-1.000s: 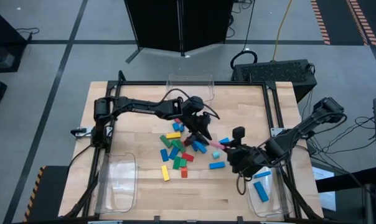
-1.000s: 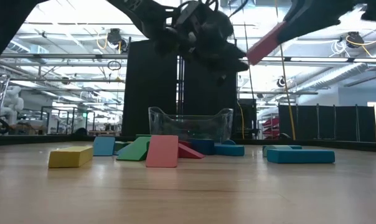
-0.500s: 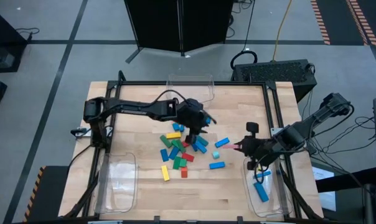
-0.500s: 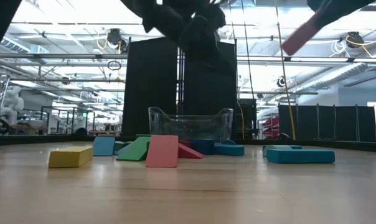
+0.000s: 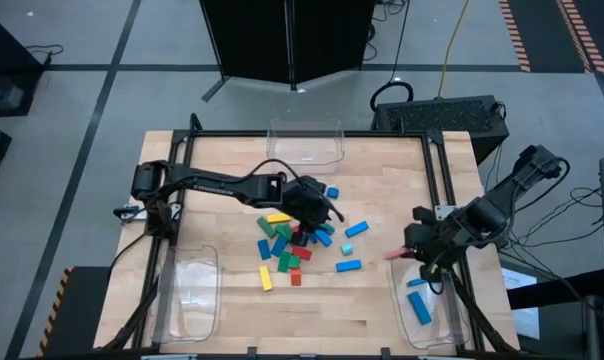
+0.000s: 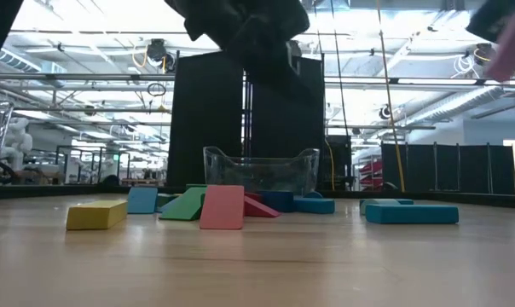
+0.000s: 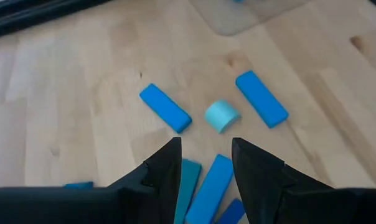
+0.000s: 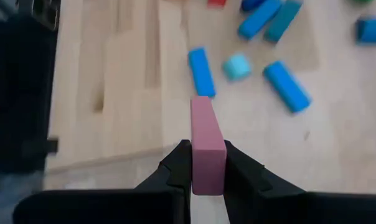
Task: Sort blocks by size
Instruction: Put the pink rectangle block into the bottom right transparent bin
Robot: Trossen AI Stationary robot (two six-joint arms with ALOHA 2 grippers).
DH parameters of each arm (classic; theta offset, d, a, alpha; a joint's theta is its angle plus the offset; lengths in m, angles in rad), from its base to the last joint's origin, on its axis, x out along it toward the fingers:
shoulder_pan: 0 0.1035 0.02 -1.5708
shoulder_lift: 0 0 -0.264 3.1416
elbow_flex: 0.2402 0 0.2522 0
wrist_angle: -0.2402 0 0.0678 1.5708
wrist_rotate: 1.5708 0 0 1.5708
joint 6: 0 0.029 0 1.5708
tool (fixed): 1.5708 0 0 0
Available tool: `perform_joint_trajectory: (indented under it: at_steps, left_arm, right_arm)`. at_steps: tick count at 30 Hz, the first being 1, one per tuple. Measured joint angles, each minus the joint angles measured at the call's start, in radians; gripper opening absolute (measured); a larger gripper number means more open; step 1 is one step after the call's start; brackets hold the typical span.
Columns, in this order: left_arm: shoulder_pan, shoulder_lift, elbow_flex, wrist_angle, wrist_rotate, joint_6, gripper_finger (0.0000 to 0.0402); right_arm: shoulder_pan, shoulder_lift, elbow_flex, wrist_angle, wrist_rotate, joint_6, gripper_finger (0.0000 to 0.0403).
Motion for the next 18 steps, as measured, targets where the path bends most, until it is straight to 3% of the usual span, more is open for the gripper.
perform_joint_trajectory:
  at_steps: [18]
  left_arm:
    - [0.005,-0.001,-0.137,0.062,0.026,-0.053,0.0143]
  right_arm:
    - [0.253,0.014,-0.061,-0.033,-0.034,0.351,0.005]
